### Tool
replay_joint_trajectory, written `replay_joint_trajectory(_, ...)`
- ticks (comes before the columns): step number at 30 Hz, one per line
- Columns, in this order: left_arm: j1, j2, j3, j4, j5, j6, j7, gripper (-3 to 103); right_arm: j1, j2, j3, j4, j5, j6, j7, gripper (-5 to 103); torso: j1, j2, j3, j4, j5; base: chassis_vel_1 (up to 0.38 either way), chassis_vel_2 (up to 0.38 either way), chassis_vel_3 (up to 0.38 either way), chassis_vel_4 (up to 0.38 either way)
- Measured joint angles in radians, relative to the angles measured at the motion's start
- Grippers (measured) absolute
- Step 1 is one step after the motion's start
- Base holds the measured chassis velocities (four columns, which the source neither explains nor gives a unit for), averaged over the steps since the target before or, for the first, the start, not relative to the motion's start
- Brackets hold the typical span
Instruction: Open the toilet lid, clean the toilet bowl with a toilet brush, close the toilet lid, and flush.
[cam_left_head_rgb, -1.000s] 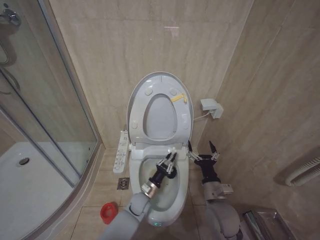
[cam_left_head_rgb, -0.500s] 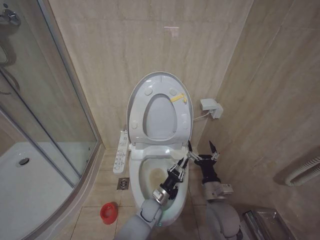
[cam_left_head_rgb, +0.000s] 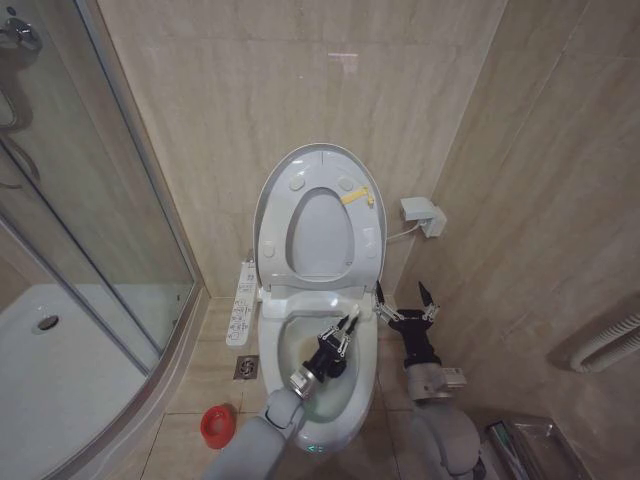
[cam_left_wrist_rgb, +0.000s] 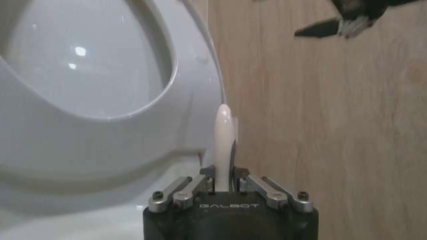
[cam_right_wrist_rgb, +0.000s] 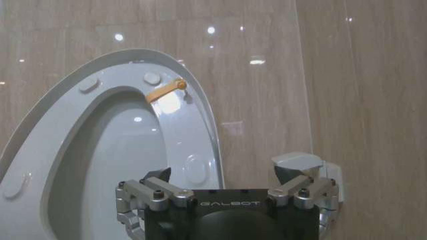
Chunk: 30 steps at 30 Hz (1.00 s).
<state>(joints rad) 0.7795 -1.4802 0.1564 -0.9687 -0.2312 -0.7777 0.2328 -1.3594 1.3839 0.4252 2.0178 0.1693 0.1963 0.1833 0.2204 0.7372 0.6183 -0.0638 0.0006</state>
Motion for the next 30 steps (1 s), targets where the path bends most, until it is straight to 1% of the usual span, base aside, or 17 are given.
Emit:
replay_joint_trajectory(1,-0.003,-0.001,-0.006,0.014,-0.002,-0.006,0.008,18,0.0,0.0,0.0,0.0,0.0,0.0,0.0,100,0.0,0.001,0.0,-0.0008,0.0,0.0,0.0,0.0,0.0)
replay_joint_trajectory(3,-0.004,-0.002,-0.008,0.023,-0.005,-0.01,0.014,18,0.0,0.0,0.0,0.0,0.0,0.0,0.0,100,0.0,0.001,-0.001,-0.0005,0.0001,0.0,0.0,0.0,0.0)
replay_joint_trajectory(5,-0.005,-0.003,-0.016,0.039,-0.015,-0.024,0.039,18,0.0,0.0,0.0,0.0,0.0,0.0,0.0,100,-0.001,0.002,-0.001,-0.0008,0.0004,0.0,0.0,0.0,0.0)
replay_joint_trajectory(7,-0.005,-0.004,-0.019,0.042,-0.018,-0.026,0.043,18,0.0,0.0,0.0,0.0,0.0,0.0,0.0,100,-0.001,0.002,-0.001,-0.0004,0.0003,0.0,0.0,0.0,0.0)
replay_joint_trajectory(12,-0.005,0.001,-0.024,0.041,-0.02,-0.028,0.048,18,0.0,0.0,0.0,0.0,0.0,0.0,0.0,100,-0.001,0.001,-0.001,-0.0006,-0.0004,0.0,0.0,0.0,0.0)
replay_joint_trajectory(17,0.001,0.006,-0.027,0.016,-0.019,-0.021,0.044,18,0.0,0.0,0.0,0.0,0.0,0.0,0.0,100,0.0,-0.001,0.001,-0.0003,-0.0009,0.0,0.0,0.0,0.0)
replay_joint_trajectory(23,0.036,0.031,-0.025,-0.065,-0.005,0.002,0.03,18,0.0,0.0,0.0,0.0,0.0,0.0,0.0,100,0.002,-0.003,0.002,0.001,-0.0022,0.0,0.0,0.0,0.0)
replay_joint_trajectory(25,0.036,0.034,-0.028,-0.093,0.003,0.003,0.022,18,0.0,0.0,0.0,0.0,0.0,0.0,0.0,100,0.001,-0.002,0.001,0.0004,-0.0011,0.0,0.0,0.0,0.0)
replay_joint_trajectory(30,0.046,0.038,-0.023,-0.113,0.011,0.006,0.014,18,0.0,0.0,0.0,0.0,0.0,0.0,0.0,100,0.001,-0.001,0.001,-0.0004,-0.0009,0.0,0.0,0.0,0.0)
